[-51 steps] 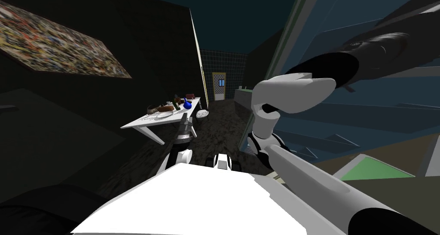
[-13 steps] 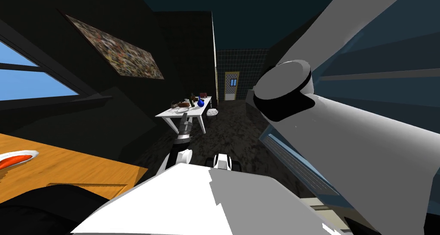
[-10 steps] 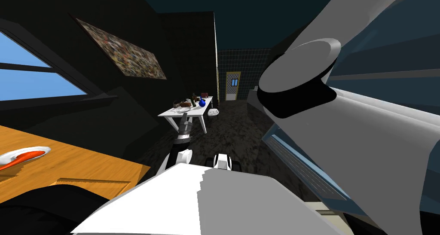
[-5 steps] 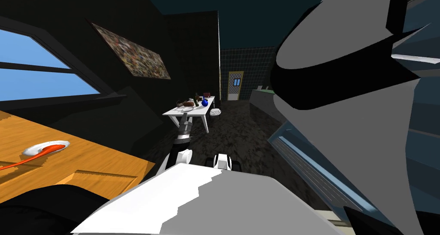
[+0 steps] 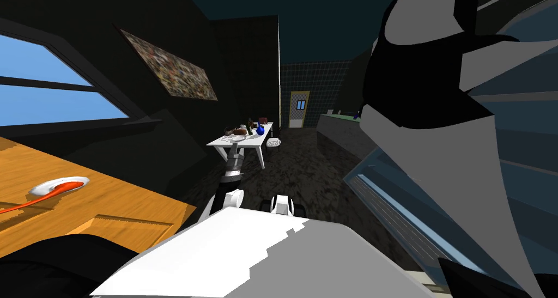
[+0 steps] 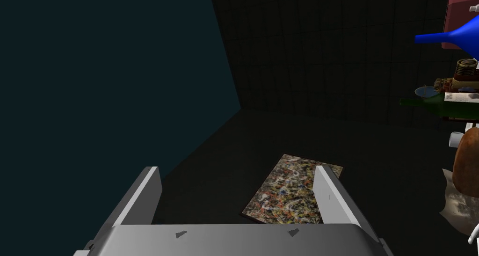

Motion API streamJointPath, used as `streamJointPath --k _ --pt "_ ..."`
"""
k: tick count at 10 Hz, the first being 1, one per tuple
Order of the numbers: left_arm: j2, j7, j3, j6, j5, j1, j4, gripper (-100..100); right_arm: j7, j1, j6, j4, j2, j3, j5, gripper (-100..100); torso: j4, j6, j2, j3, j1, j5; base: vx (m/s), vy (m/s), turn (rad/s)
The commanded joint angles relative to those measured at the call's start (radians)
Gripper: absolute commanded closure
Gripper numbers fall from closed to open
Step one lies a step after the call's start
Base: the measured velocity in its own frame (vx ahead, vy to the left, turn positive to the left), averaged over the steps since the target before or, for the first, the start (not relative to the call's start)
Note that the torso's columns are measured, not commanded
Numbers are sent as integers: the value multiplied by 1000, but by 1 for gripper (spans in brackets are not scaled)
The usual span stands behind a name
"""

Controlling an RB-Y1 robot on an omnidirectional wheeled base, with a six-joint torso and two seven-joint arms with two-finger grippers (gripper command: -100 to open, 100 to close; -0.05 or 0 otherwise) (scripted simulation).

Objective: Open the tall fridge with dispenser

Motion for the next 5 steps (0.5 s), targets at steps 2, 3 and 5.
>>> streamJointPath --k 2,3,5 --pt "0 0 0 0 0 0 0 0 11 -24 -37 54 -57 62 -38 -100 1 -1 3 2 8 2 25 7 68" --pt "0 0 0 0 0 0 0 0 15 -35 -56 81 -86 92 -58 -100 1 -1 4 2 10 3 36 21 74" --pt "0 0 0 0 0 0 0 0 23 -56 -93 135 -143 152 -96 -100 1 -1 3 2 7 2 41 20 71"
